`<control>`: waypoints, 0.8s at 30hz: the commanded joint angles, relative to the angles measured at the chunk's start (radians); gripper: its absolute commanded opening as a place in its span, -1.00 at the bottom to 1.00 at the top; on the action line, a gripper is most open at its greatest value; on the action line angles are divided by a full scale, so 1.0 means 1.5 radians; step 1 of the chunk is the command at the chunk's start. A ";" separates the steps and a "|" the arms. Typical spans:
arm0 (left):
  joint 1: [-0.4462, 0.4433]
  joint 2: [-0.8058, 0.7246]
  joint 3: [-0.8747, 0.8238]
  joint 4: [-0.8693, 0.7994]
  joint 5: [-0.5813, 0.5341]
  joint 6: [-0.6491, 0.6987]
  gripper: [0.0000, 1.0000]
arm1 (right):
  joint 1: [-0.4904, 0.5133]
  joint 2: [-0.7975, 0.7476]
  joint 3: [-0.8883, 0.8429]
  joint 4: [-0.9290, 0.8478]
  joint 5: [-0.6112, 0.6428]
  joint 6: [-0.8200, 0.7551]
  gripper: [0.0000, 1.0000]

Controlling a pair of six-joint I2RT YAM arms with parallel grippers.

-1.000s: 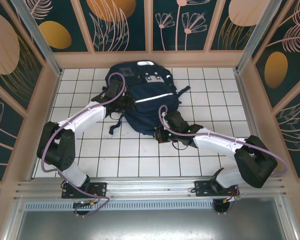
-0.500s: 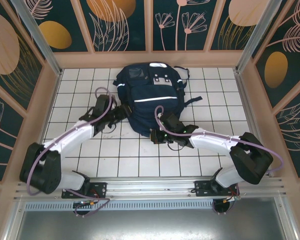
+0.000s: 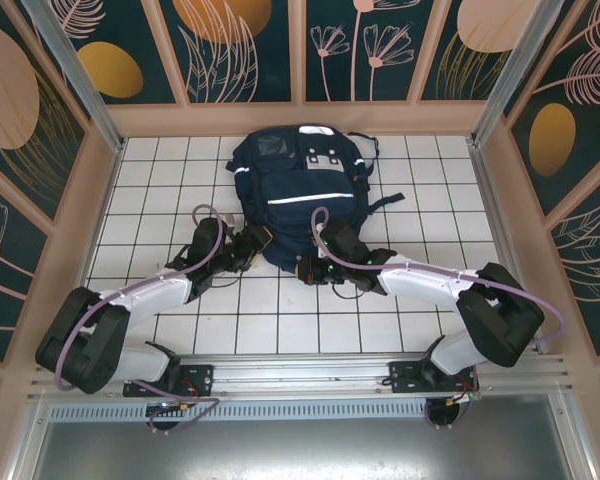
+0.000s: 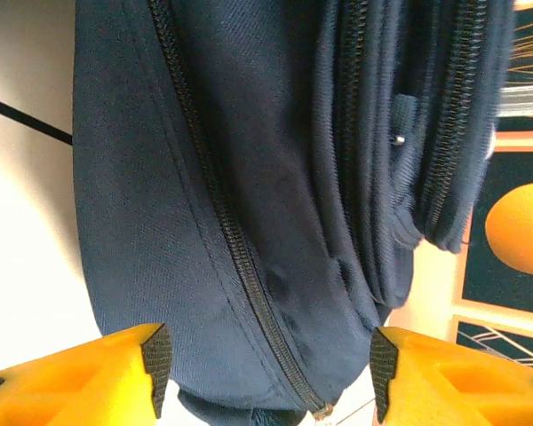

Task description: Pack the student bag

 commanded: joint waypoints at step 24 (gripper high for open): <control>-0.020 -0.008 -0.011 -0.040 -0.028 -0.035 -0.06 | -0.004 0.004 -0.003 0.052 -0.028 0.011 -1.00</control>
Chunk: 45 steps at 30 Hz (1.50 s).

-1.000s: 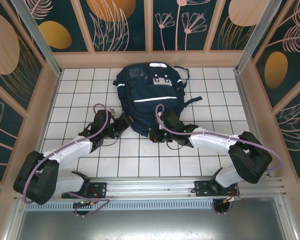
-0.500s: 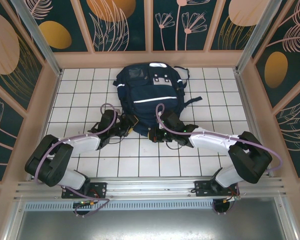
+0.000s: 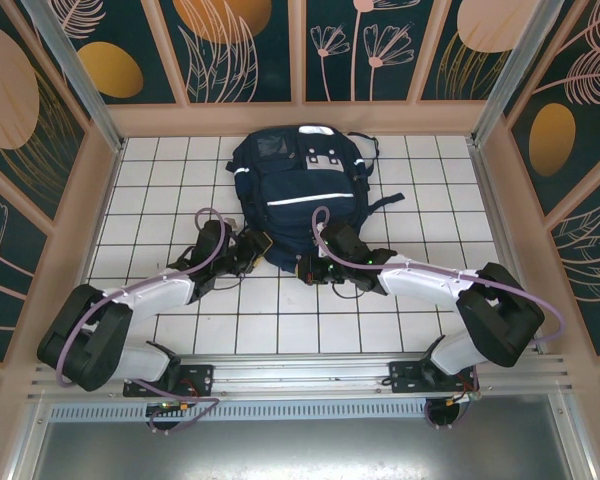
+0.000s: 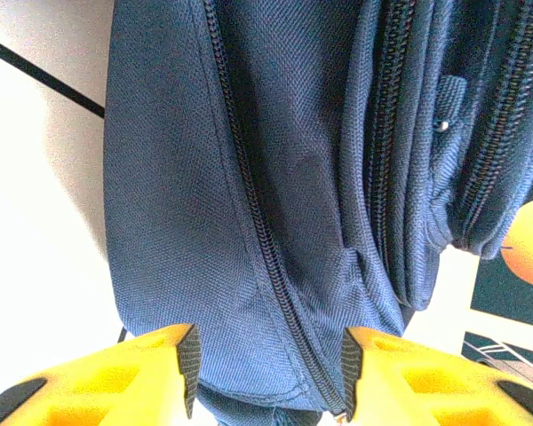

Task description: Pack the student bag

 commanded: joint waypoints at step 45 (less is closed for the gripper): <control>0.055 0.011 0.013 -0.064 -0.046 0.080 -1.00 | -0.066 -0.057 -0.044 -0.050 0.001 -0.050 -1.00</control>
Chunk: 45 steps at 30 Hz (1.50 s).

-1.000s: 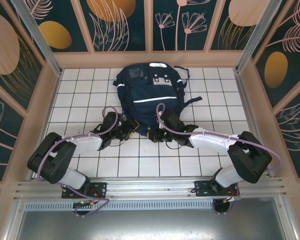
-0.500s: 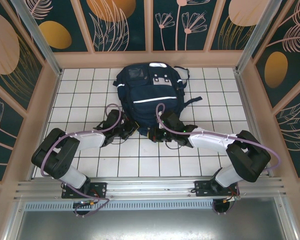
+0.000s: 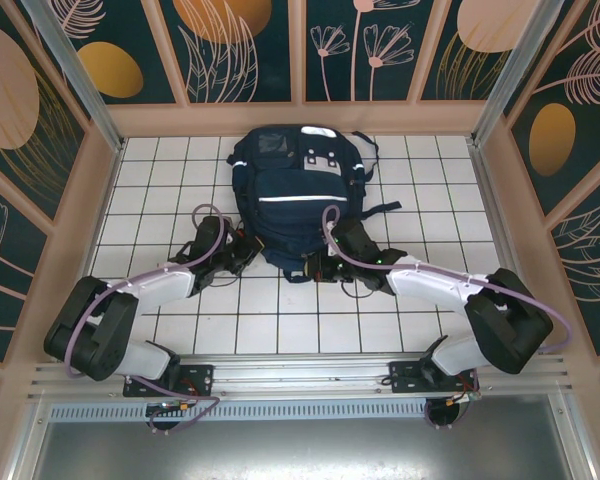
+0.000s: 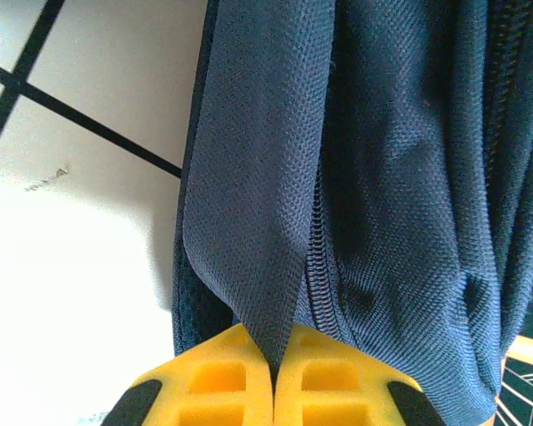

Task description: Pack the student bag

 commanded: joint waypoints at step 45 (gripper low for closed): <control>0.136 -0.168 -0.031 -0.205 0.048 -0.014 0.14 | 0.043 0.285 0.194 0.221 -0.141 0.181 -1.00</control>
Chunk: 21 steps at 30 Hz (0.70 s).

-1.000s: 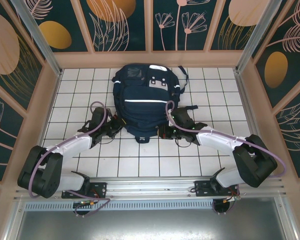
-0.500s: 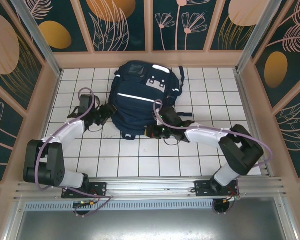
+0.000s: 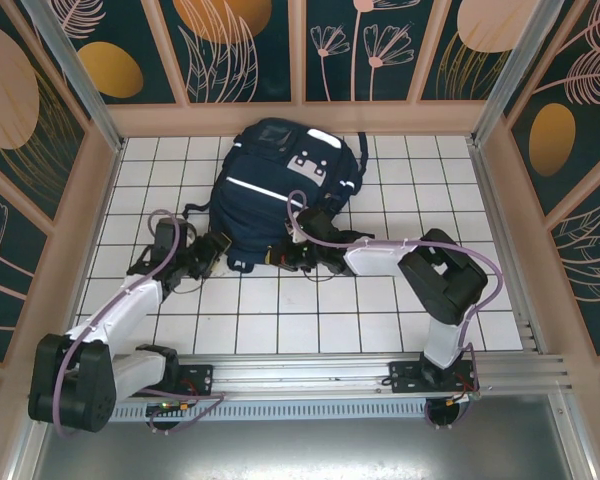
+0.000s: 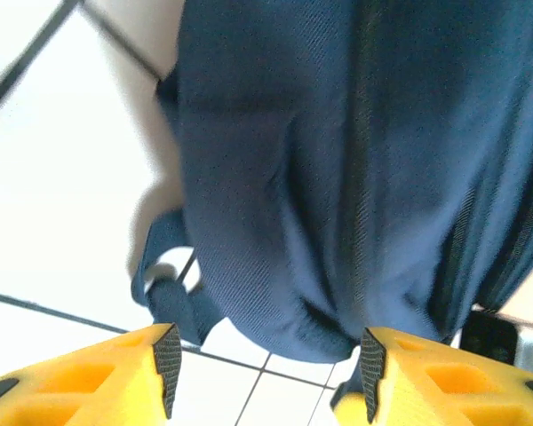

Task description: Pack the student bag

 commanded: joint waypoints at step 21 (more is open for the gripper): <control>-0.029 0.175 0.050 0.132 -0.090 0.003 -0.57 | 0.009 -0.032 -0.012 0.004 0.015 -0.018 -1.00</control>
